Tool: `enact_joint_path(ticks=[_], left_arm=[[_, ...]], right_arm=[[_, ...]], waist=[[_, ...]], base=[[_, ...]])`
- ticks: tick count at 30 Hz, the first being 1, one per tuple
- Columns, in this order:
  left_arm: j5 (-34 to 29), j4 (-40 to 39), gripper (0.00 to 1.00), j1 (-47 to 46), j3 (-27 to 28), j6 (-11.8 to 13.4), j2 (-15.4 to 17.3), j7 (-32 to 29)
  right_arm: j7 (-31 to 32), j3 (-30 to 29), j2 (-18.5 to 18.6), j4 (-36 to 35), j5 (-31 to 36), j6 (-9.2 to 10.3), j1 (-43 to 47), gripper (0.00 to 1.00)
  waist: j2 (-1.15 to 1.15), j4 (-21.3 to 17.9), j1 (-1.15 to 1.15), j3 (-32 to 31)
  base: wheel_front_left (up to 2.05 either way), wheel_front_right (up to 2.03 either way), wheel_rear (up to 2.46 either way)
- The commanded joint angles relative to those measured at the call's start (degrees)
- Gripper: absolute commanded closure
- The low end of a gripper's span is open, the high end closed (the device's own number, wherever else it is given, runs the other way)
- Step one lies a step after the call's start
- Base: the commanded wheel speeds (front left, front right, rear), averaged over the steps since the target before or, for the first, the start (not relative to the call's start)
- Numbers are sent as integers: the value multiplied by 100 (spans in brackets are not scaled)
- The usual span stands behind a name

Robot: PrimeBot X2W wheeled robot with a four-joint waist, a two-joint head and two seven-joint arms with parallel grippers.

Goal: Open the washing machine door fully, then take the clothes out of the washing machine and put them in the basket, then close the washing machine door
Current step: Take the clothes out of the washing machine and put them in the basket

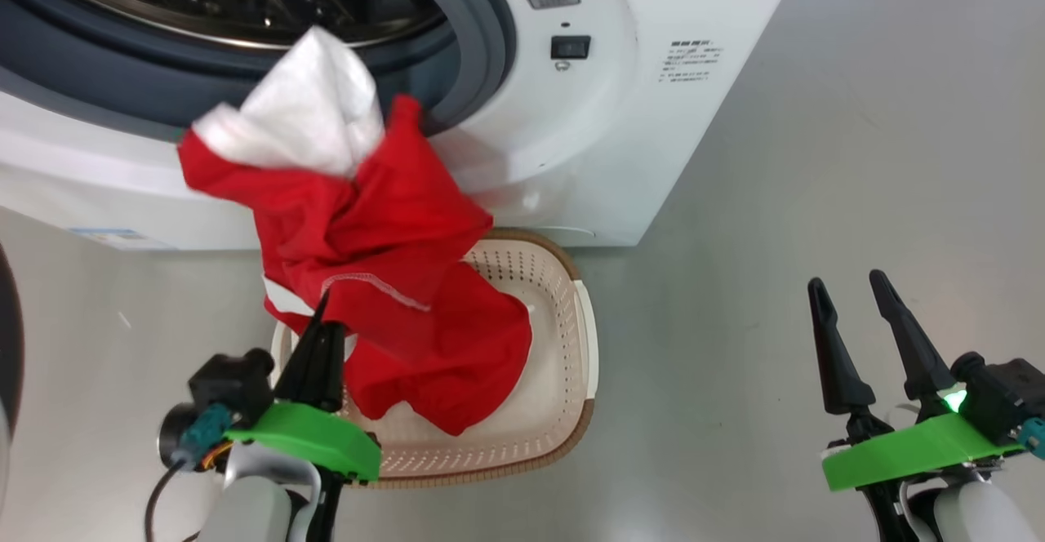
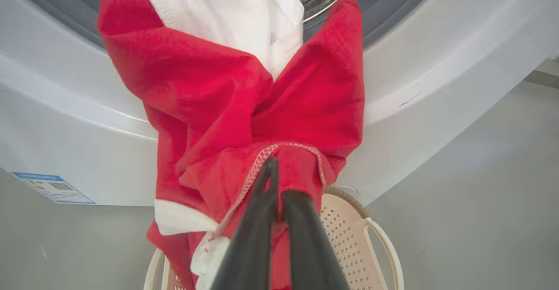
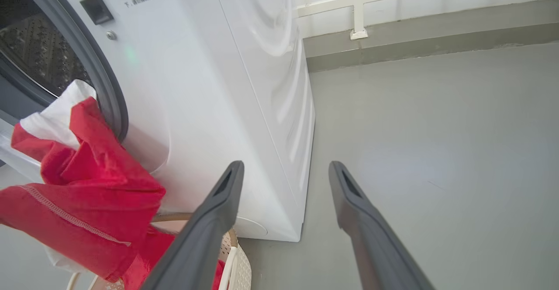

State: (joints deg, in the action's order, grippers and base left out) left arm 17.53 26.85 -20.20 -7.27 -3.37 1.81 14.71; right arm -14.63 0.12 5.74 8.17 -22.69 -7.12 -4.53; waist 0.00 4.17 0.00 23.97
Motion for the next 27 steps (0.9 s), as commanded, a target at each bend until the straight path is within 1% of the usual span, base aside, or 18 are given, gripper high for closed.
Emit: enact_joint_path(ticks=[1, 13, 21, 27], left_arm=[[-53, 61, 100, -103, 136, -43, 107, 29], [-158, 1782, 100, -824, -176, -151, 107, 29], [-192, 2578, 100, -1362, -340, -199, 107, 29], [-176, 2860, 100, -1644, -410, -208, 107, 29]], right_arm=[[-37, 154, 52, -141, 110, -36, -77, 0], [-37, 159, 28, -208, 141, -36, -349, 0], [-37, 199, 28, -253, 181, -36, -509, 0], [-37, 213, 41, -286, 200, -36, -591, 0]], waist=[[0, -34, 0, 98], [0, -190, 0, 638], [0, -210, 0, 1002], [0, -207, 0, 1196]], base=[[0, 0, 0], [0, 0, 0], [0, 0, 0], [0, 0, 0]])
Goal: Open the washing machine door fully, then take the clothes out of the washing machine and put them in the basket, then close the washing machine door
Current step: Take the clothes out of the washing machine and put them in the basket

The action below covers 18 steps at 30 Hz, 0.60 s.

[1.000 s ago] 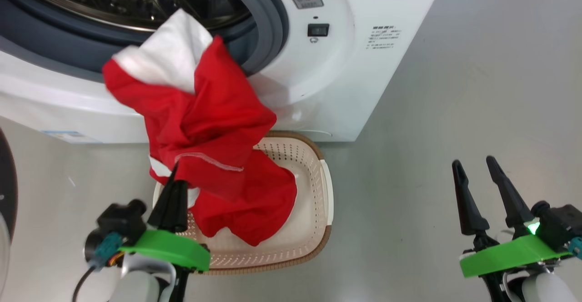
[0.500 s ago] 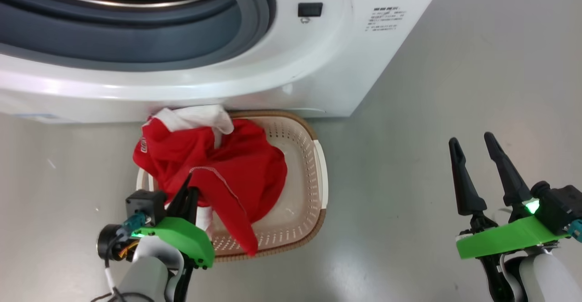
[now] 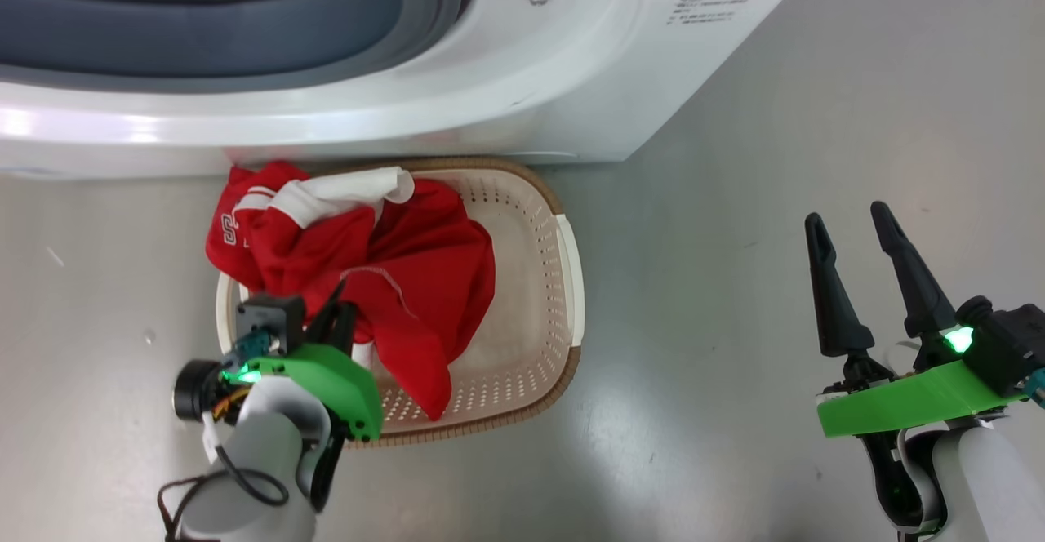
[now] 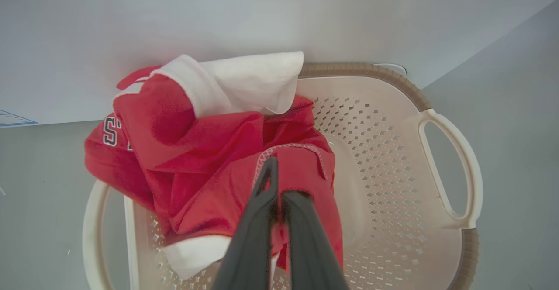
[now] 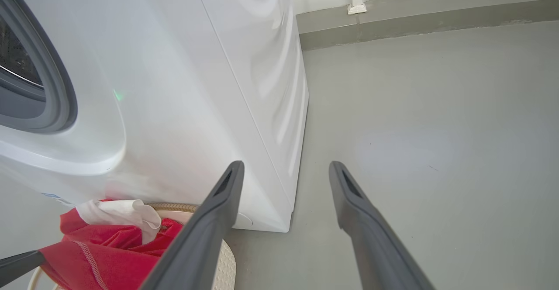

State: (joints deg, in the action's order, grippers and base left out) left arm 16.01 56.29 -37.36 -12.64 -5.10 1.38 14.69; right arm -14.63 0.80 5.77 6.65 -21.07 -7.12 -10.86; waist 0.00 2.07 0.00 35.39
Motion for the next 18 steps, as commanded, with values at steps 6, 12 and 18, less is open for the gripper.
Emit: enact_joint_path(ticks=[6, 12, 18], left_arm=[[14, 273, 100, -222, 135, 22, 150, 30], [95, 530, 54, -390, 138, 37, 150, 30], [135, 555, 0, -393, 160, 52, 150, 30]], right_arm=[[-37, 189, 42, -134, 57, -36, -47, 0], [-37, 228, 18, -122, 68, -36, -103, 0], [-37, 201, 25, -95, 62, -36, -98, 0]], waist=[[0, -4, 0, 176], [0, -35, 0, 197], [0, -18, 0, 140]], base=[[0, 0, 0], [0, 0, 0], [0, 0, 0]])
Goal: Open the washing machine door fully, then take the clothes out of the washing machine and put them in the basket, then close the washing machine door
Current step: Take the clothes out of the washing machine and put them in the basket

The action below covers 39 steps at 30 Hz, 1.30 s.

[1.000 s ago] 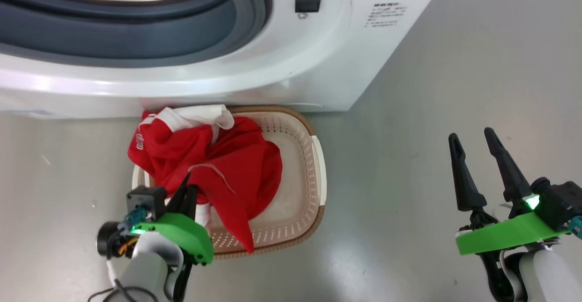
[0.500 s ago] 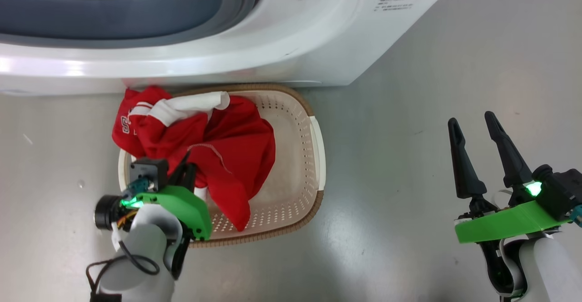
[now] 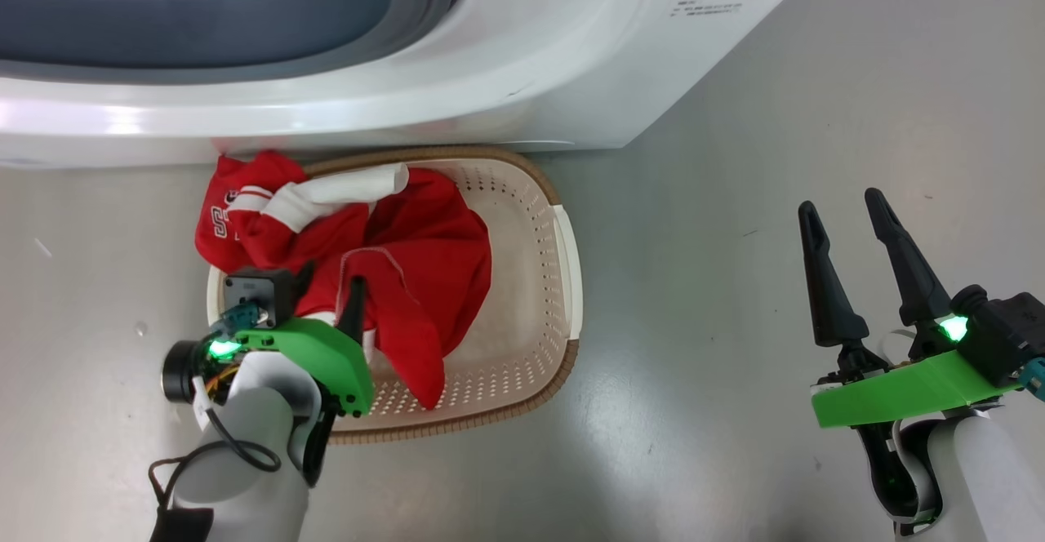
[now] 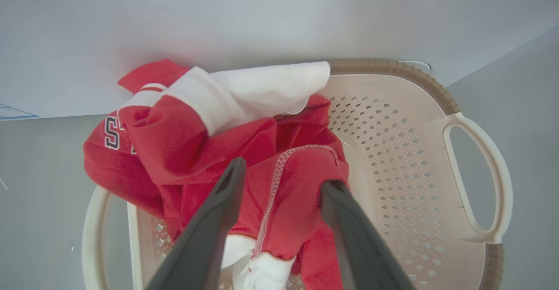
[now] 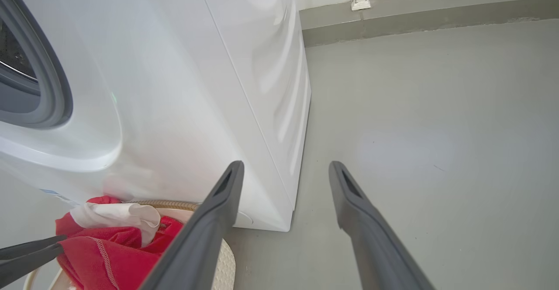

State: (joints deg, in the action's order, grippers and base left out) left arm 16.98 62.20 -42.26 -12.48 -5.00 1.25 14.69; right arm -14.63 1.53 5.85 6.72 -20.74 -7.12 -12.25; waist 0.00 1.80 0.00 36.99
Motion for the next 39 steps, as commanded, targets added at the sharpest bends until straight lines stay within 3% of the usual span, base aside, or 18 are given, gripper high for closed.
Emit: enact_joint_path(ticks=[1, 18, 39], left_arm=[[42, -38, 0, 110, 149, 41, 163, 30], [57, -620, 0, 754, 419, -28, 163, 30], [-690, -2694, 0, 2273, 1252, -204, 163, 30]], right_arm=[[-37, 125, 21, -95, 27, -36, 42, 0], [-37, 213, 93, 93, -29, -36, 291, 0], [-37, 274, 167, 314, -167, -36, 962, 0]], waist=[[0, 15, 0, -37], [0, 95, 0, -840], [0, 126, 0, -2400]], base=[[0, 0, 0], [0, 0, 0], [0, 0, 0]])
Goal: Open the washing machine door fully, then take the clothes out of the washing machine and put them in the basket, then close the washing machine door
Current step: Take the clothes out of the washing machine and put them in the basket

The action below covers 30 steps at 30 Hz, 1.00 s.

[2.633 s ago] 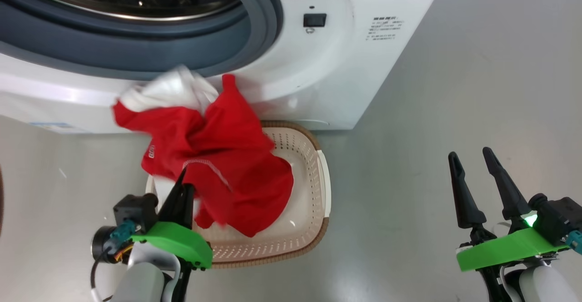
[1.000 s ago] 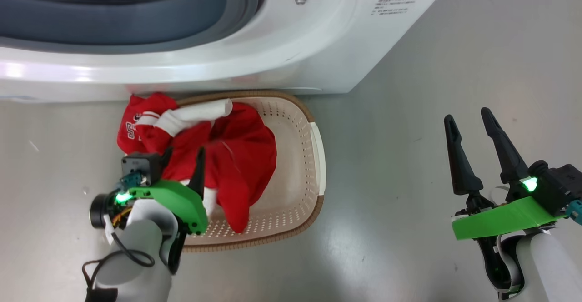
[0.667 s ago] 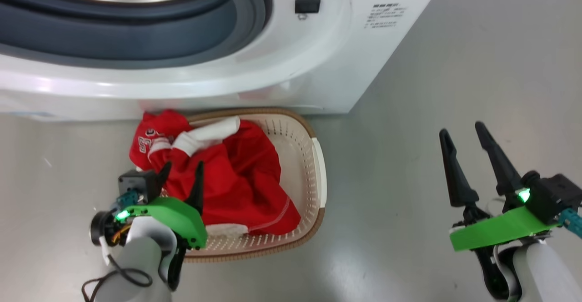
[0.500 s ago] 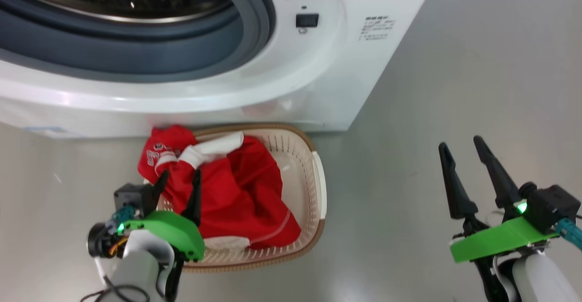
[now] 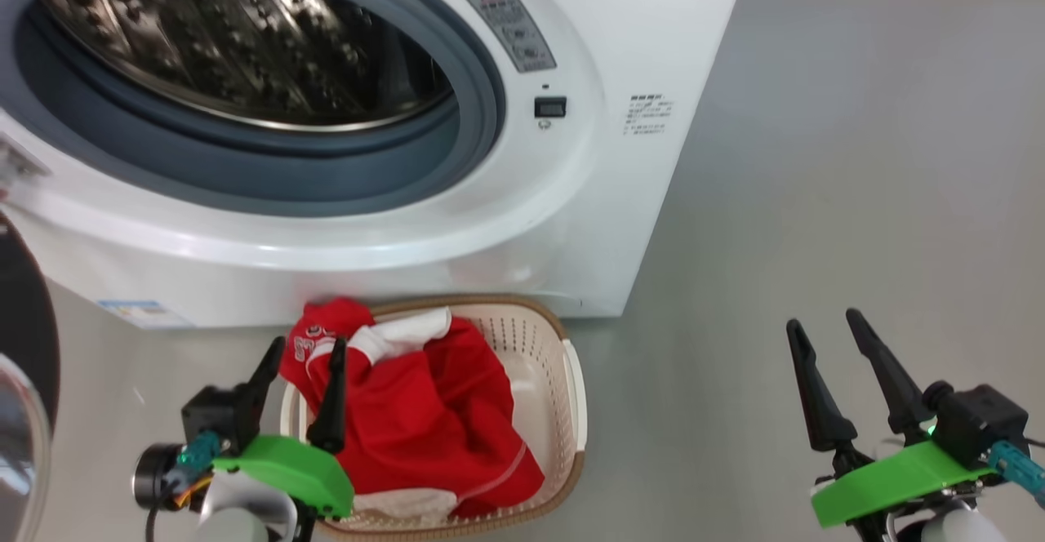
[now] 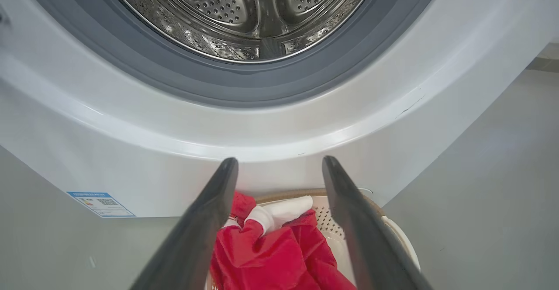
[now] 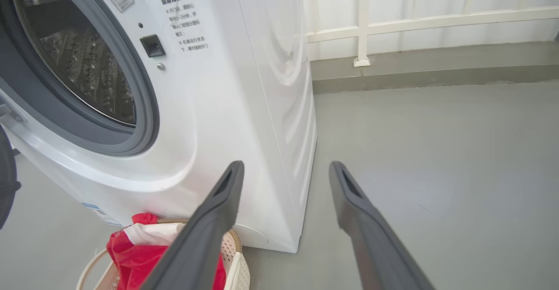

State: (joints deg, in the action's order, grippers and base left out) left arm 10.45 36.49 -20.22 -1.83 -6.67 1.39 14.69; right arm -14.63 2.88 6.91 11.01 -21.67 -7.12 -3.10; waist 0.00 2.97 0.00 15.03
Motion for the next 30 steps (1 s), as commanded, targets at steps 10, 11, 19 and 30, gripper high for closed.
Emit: enact_joint_path(ticks=[10, 11, 19, 30], left_arm=[[-124, -1089, 0, 749, 433, -66, 149, 30], [-118, -1181, 0, 823, 456, -68, 149, 30], [-86, -1950, 0, 1462, 637, -75, 149, 30], [-116, -2720, 0, 2204, 783, -70, 149, 30]], right_arm=[[-37, 106, 87, -101, -108, -36, 335, 0], [-37, 102, 87, -102, -110, -36, 369, 0], [-37, 82, 115, -125, -151, -36, 681, 0], [-37, -9, 77, -200, -160, -36, 976, 0]], waist=[[0, -24, 0, -659], [0, -27, 0, -706], [0, -52, 0, -1051], [0, -27, 0, -1234]], base=[[0, 0, 0], [0, 0, 0], [0, 0, 0], [0, 0, 0]])
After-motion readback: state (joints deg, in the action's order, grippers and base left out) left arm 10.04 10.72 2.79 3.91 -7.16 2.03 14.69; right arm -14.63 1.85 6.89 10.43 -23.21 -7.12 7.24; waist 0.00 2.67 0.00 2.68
